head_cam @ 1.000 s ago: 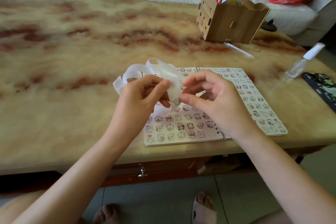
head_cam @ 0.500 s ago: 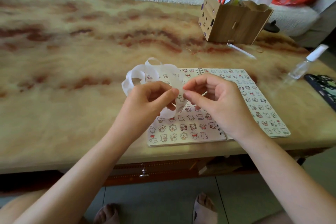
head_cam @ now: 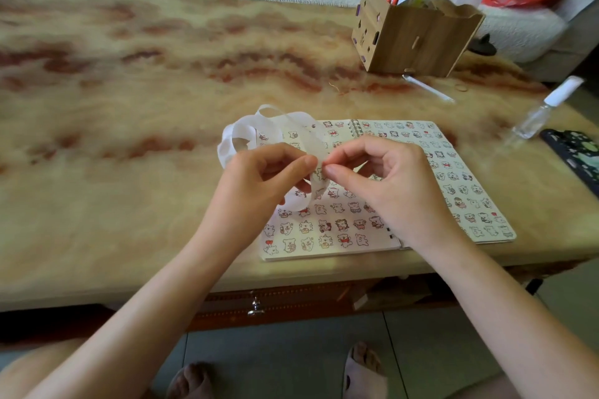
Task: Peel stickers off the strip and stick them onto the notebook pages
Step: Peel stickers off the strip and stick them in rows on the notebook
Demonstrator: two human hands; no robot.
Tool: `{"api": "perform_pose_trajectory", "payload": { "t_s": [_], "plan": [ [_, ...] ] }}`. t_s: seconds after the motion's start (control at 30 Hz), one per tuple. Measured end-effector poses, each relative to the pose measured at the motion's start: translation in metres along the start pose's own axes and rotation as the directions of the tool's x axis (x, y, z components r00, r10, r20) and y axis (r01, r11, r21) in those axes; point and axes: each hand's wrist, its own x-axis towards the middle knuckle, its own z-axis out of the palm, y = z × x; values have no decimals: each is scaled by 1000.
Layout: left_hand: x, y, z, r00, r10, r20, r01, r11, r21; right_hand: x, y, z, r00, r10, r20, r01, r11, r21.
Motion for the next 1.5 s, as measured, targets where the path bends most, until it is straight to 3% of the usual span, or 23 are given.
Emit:
{"api": "perform_pose_trajectory", "payload": {
  "t_s": [1.23, 1.5],
  "plan": [
    [0, 0, -2, 999, -40, 8, 40, 999, -4, 0, 0, 1, 1000, -14, 4, 14, 999, 50],
    [0, -1, 0, 998, -59, 2, 59, 998, 4, 0, -2, 0, 999, 31, 26, -30, 999, -28]
  ]
}}
